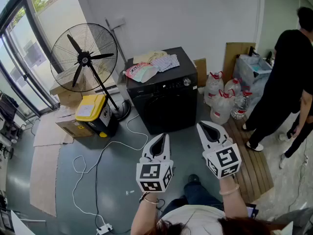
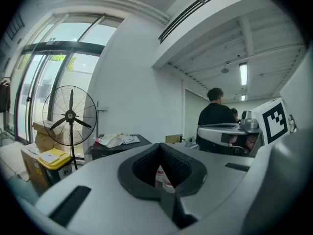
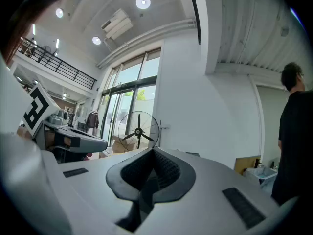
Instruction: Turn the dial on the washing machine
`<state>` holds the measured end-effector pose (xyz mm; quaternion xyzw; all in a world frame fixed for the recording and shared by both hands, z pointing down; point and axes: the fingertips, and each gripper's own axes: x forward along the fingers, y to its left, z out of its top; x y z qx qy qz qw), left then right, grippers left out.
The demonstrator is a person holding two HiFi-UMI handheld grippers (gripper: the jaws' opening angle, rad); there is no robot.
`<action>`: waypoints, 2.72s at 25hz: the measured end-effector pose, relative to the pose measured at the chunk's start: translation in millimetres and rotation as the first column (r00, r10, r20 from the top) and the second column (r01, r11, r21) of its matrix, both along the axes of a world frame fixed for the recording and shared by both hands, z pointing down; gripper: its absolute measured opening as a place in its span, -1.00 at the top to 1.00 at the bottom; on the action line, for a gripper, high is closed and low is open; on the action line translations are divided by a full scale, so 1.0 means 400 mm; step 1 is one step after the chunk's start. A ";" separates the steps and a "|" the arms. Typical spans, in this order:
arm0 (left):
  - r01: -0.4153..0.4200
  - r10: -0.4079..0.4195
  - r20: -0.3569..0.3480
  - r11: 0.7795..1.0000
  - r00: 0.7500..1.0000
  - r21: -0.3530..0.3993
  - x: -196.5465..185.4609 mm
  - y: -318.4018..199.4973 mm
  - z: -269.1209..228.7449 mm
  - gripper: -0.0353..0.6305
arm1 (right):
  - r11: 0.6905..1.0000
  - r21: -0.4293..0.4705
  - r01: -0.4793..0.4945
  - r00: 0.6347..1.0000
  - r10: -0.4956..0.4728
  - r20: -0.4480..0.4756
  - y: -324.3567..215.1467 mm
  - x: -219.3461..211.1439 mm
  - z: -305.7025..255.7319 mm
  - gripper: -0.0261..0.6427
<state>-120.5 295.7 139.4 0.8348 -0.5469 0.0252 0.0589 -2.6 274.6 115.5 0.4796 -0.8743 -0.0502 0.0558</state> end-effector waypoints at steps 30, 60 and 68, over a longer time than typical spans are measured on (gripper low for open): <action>0.013 -0.012 0.033 0.998 0.999 -0.057 0.163 -0.488 0.072 0.84 | 0.999 -0.016 0.037 0.999 -0.037 -0.003 -0.479 0.136 0.086 0.84; 0.013 -0.007 0.041 0.990 0.999 -0.140 0.196 -0.836 0.212 0.84 | 0.994 -0.105 0.003 0.999 0.002 0.047 -0.857 0.168 0.239 0.84; -0.020 0.028 0.047 0.987 0.998 -0.159 0.163 -0.966 0.262 0.84 | 0.990 -0.135 -0.026 0.999 0.029 0.021 -0.983 0.133 0.301 0.83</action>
